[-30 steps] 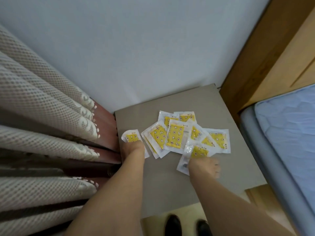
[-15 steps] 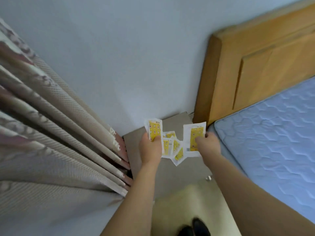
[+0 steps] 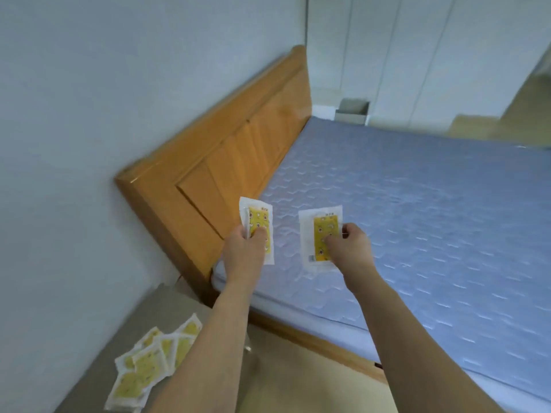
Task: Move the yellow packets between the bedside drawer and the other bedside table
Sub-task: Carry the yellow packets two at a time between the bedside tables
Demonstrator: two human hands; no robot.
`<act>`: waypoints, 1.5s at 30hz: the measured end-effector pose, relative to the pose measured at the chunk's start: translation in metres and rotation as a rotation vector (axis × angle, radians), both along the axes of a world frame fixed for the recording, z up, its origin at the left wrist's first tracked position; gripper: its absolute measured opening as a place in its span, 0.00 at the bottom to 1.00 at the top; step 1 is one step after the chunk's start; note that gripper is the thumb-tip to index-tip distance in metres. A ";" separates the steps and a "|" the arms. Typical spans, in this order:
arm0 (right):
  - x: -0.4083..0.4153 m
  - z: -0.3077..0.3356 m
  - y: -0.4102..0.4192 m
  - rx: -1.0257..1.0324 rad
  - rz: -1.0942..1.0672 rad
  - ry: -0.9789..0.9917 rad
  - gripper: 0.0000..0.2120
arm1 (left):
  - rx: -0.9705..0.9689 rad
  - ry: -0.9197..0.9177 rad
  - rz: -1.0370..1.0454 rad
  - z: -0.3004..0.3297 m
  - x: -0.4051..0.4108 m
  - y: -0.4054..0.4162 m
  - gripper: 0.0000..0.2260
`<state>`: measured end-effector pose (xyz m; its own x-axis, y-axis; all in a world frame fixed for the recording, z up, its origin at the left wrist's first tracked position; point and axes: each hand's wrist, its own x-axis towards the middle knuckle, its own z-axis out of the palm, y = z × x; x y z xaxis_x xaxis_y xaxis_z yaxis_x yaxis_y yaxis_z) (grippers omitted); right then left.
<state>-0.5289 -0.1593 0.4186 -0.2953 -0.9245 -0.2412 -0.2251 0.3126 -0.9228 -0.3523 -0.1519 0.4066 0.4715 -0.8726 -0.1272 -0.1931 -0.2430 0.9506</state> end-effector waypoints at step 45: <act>-1.245 0.073 0.613 -0.211 -1.630 0.132 0.08 | -0.207 0.297 -1.725 0.079 -1.427 0.412 0.18</act>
<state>-1.7744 0.4534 0.4919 -0.9351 0.3500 -0.0549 0.1187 0.1635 -0.9794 -1.7794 0.2599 0.4861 -0.9385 -0.3167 0.1379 0.0936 0.1510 0.9841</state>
